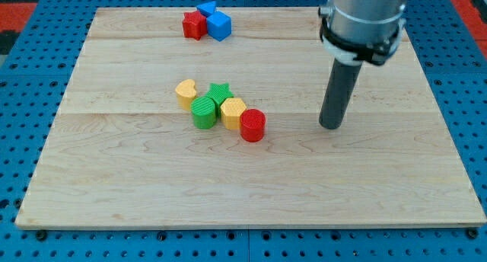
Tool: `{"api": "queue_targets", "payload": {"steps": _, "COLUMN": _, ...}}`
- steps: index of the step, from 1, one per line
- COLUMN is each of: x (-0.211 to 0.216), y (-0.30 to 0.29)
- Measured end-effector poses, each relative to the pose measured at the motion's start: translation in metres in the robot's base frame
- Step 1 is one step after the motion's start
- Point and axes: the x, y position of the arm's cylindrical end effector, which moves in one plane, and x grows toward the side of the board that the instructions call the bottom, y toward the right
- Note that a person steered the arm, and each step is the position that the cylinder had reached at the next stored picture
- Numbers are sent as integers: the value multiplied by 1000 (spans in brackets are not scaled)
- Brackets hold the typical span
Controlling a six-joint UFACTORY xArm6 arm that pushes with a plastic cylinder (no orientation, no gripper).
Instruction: Move the red circle between the yellow hexagon and green circle
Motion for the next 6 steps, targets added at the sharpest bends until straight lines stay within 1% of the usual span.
{"api": "queue_targets", "payload": {"steps": 1, "x": 4, "y": -65}}
{"api": "queue_targets", "payload": {"steps": 2, "x": -9, "y": -85}}
{"api": "queue_targets", "payload": {"steps": 3, "x": -4, "y": -151}}
{"api": "queue_targets", "payload": {"steps": 4, "x": 14, "y": -129}}
{"api": "queue_targets", "payload": {"steps": 5, "x": 45, "y": -133}}
{"api": "queue_targets", "payload": {"steps": 6, "x": 53, "y": -187}}
